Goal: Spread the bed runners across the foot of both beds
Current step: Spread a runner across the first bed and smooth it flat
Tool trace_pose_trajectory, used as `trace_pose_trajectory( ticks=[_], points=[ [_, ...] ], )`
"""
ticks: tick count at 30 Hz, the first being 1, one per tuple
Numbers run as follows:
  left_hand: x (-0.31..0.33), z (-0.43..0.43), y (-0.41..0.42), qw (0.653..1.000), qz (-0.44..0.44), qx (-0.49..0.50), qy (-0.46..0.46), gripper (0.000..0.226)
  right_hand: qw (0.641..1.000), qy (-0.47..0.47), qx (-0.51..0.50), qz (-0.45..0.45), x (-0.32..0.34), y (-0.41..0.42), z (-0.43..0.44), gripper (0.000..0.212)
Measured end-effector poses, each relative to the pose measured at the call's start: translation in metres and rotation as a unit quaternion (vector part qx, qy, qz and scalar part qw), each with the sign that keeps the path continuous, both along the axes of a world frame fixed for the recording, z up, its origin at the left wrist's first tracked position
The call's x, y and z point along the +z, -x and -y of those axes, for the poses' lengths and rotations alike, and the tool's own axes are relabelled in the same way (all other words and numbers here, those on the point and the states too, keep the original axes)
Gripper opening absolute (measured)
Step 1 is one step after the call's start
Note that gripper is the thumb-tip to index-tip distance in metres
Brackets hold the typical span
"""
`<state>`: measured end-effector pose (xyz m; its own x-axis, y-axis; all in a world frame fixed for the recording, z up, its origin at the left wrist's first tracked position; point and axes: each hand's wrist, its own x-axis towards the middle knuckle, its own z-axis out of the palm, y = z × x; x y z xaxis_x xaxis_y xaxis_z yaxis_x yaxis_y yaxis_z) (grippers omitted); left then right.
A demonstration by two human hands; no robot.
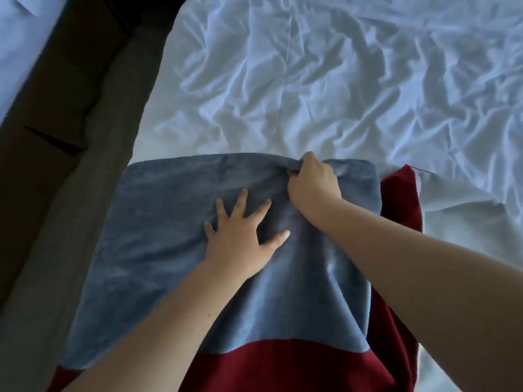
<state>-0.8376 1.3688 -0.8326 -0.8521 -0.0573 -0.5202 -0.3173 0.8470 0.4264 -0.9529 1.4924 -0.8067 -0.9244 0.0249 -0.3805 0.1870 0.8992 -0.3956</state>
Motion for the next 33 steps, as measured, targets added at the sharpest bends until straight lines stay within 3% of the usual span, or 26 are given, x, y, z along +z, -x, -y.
trace_pose_trajectory(
  ticks=[2, 4, 6, 8, 11, 15, 22, 25, 28, 30, 33],
  points=[
    [-0.004, 0.008, 0.019, 0.999, -0.044, -0.003, 0.023, 0.078, 0.997, 0.016, 0.011, -0.075, 0.003, 0.018, 0.005, 0.013],
    [-0.009, 0.013, 0.035, 0.998, -0.053, -0.007, 0.045, 0.080, 0.988, 0.052, 0.066, -0.130, -0.005, 0.024, 0.009, 0.024],
    [-0.018, 0.014, 0.037, 0.997, -0.034, -0.010, 0.066, 0.083, 0.982, 0.054, 0.158, -0.089, -0.027, 0.009, 0.005, 0.054],
    [-0.029, 0.008, 0.025, 0.992, -0.047, -0.034, 0.113, 0.083, 0.970, 0.003, 0.238, -0.049, -0.052, -0.018, -0.007, 0.068],
    [-0.037, -0.006, 0.009, 0.986, -0.073, -0.035, 0.143, 0.080, 0.963, 0.004, 0.262, -0.057, -0.064, -0.046, -0.030, 0.062],
    [-0.028, -0.020, -0.003, 0.996, -0.075, -0.001, 0.054, 0.079, 0.967, 0.043, 0.243, -0.061, -0.050, -0.072, -0.052, 0.065],
    [-0.004, -0.069, -0.083, 0.977, -0.196, -0.070, -0.039, 0.070, 0.952, -0.026, 0.256, -0.163, -0.037, -0.155, -0.112, 0.055],
    [-0.008, -0.094, -0.130, 0.972, -0.190, -0.137, -0.014, 0.065, 0.943, -0.056, 0.282, -0.167, -0.041, -0.201, -0.137, 0.053],
    [-0.015, -0.110, -0.167, 0.969, -0.158, -0.190, 0.001, 0.080, 0.946, -0.064, 0.279, -0.154, -0.043, -0.236, -0.153, 0.054],
    [-0.018, -0.114, -0.183, 0.965, -0.149, -0.214, 0.000, 0.085, 0.950, -0.061, 0.278, -0.129, -0.040, -0.251, -0.165, 0.065],
    [-0.016, -0.117, -0.196, 0.955, -0.173, -0.242, 0.008, 0.074, 0.953, -0.076, 0.286, -0.066, -0.033, -0.269, -0.185, 0.116]
  ],
)
